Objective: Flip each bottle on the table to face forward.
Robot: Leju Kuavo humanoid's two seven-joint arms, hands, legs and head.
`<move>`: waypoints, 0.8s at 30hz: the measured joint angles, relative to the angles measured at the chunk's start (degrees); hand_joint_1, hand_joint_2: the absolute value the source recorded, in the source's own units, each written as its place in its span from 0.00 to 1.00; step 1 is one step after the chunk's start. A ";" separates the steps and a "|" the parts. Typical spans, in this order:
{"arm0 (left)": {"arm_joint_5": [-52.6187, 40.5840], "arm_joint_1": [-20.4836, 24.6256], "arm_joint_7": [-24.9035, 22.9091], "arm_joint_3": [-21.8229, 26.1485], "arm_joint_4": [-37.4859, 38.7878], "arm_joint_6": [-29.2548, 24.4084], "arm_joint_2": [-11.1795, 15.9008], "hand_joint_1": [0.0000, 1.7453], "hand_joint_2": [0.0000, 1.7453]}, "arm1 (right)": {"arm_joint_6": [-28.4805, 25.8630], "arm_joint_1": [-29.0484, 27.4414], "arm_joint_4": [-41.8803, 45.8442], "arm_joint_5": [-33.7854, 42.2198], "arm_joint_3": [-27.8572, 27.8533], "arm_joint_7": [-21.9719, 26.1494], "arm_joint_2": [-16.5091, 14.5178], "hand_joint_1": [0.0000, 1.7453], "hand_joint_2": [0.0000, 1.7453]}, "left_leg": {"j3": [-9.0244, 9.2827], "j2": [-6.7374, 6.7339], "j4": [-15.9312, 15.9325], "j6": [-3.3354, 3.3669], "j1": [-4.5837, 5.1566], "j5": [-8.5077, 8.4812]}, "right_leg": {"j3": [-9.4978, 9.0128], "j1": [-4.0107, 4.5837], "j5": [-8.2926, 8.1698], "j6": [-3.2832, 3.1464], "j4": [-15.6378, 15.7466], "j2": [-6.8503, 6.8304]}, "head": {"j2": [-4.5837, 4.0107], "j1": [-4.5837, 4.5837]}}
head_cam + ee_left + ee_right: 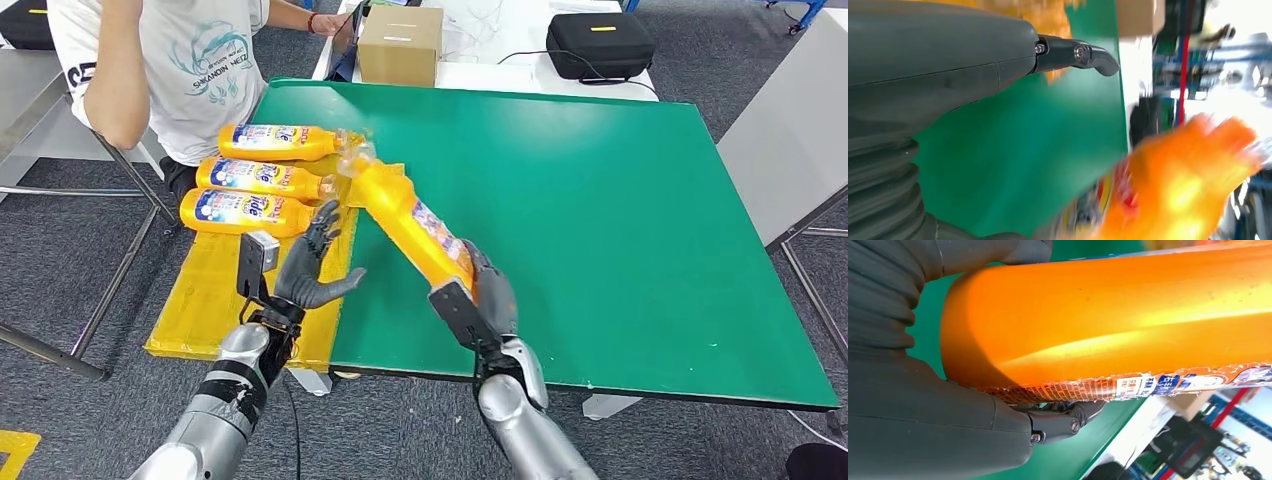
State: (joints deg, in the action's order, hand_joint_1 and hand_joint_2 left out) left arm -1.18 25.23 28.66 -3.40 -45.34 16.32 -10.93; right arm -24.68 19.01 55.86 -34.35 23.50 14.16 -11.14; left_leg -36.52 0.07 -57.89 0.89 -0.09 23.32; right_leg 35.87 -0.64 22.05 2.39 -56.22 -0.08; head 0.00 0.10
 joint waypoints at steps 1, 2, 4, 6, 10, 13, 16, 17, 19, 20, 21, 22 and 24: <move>1.31 0.04 -0.70 -0.55 0.12 1.53 -0.01 0.00 1.00 | -0.01 0.77 -1.07 0.33 0.29 0.60 -0.51 1.00 1.00 | 0.00 0.00 0.00 0.00 0.00 0.00 | 0.00 0.00 0.00 0.00 0.00 0.00 | 0.00 0.00; 2.72 0.07 -1.34 -1.10 0.21 3.16 0.00 0.00 1.00 | 0.05 1.49 -2.11 0.47 0.67 1.11 -0.94 1.00 1.00 | 0.00 -0.01 0.00 0.00 0.00 0.00 | 0.00 0.00 0.00 0.00 0.00 0.00 | 0.00 0.00; 5.66 0.09 -2.41 -2.04 0.36 6.40 0.02 0.00 1.00 | 0.31 2.79 -3.99 0.22 1.67 1.84 -1.63 1.00 1.00 | 0.00 -0.01 0.00 0.00 -0.01 0.00 | 0.01 0.01 0.00 0.00 -0.01 0.00 | 0.00 0.00; 8.43 0.10 -3.20 -2.70 0.42 9.04 0.09 0.00 1.00 | 0.60 3.81 -5.66 -0.34 2.73 2.23 -2.22 1.00 1.00 | -0.01 -0.01 0.00 -0.01 -0.01 0.00 | 0.02 0.01 0.01 -0.01 -0.02 0.00 | 0.00 -0.01; 11.52 0.08 -4.07 -3.41 0.41 11.20 0.41 0.00 1.00 | 0.85 4.97 -8.27 -1.16 4.39 2.34 -3.06 1.00 1.00 | -0.02 0.00 0.00 -0.01 -0.02 0.00 | 0.03 0.02 0.02 -0.02 -0.02 0.00 | 0.00 0.01; 13.20 0.01 -4.82 -3.72 0.37 11.56 0.73 0.00 1.00 | 1.03 5.44 -9.88 -2.22 5.64 2.23 -3.59 1.00 1.00 | -0.03 -0.01 0.00 -0.01 -0.02 0.01 | 0.05 0.02 0.02 -0.02 -0.01 0.01 | 0.00 0.01; 14.56 -0.07 -5.32 -4.33 0.36 11.53 1.10 0.00 1.00 | 1.20 5.49 -11.68 -4.03 7.71 1.77 -4.38 1.00 1.00 | -0.03 -0.01 0.00 -0.01 -0.02 0.01 | 0.06 0.02 0.02 -0.02 -0.01 0.00 | 0.00 0.01; 14.83 -0.10 -5.44 -4.50 0.36 11.50 1.20 0.00 1.00 | 1.19 5.47 -12.25 -4.57 8.39 1.61 -4.63 1.00 1.00 | -0.03 -0.01 0.00 -0.01 -0.02 0.00 | 0.06 0.02 0.02 -0.02 -0.01 0.00 | 0.00 0.02; 15.35 -0.20 -5.65 -4.79 0.36 11.44 1.38 0.00 1.00 | 1.16 5.44 -13.44 -5.60 9.86 1.12 -5.16 1.00 1.00 | -0.03 -0.02 0.00 -0.01 -0.02 0.01 | 0.07 0.02 0.02 -0.03 -0.01 0.01 | 0.00 0.01; 15.56 -0.30 -5.69 -4.88 0.36 11.40 1.46 0.00 1.00 | 1.15 5.47 -13.98 -6.00 10.52 0.85 -5.39 1.00 1.00 | -0.03 -0.03 0.00 -0.01 -0.02 0.01 | 0.07 0.01 0.02 -0.03 -0.01 0.01 | 0.00 0.01; 15.79 -0.47 -5.70 -4.95 0.36 11.37 1.56 0.00 1.00 | 1.15 5.55 -14.54 -6.41 11.17 0.52 -5.60 1.00 1.00 | -0.03 -0.04 0.00 -0.01 -0.02 0.01 | 0.08 0.01 0.02 -0.03 -0.01 0.01 | 0.00 0.01; 15.93 -0.68 -5.69 -4.99 0.36 11.32 1.66 0.00 1.00 | 1.16 5.68 -15.03 -6.71 11.64 0.25 -5.71 1.00 1.00 | -0.03 -0.04 0.00 -0.01 -0.02 0.01 | 0.09 0.01 0.02 -0.03 -0.01 0.01 | 0.00 0.01; 16.17 -1.12 -5.65 -5.05 0.36 11.22 1.85 0.00 1.00 | 1.16 5.92 -15.90 -7.22 12.49 -0.18 -5.83 1.00 1.00 | -0.03 -0.05 0.00 -0.01 -0.02 0.01 | 0.10 0.01 0.02 -0.03 0.00 0.01 | 0.00 0.01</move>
State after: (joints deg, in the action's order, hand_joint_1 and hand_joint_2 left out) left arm 14.99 24.11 23.02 -8.45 -44.98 27.54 -9.09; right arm -23.52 24.94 39.96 -41.57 35.99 13.98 -16.97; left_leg -36.56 0.02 -57.89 0.88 -0.11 23.33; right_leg 35.97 -0.63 22.08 2.36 -56.22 -0.07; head 0.00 0.11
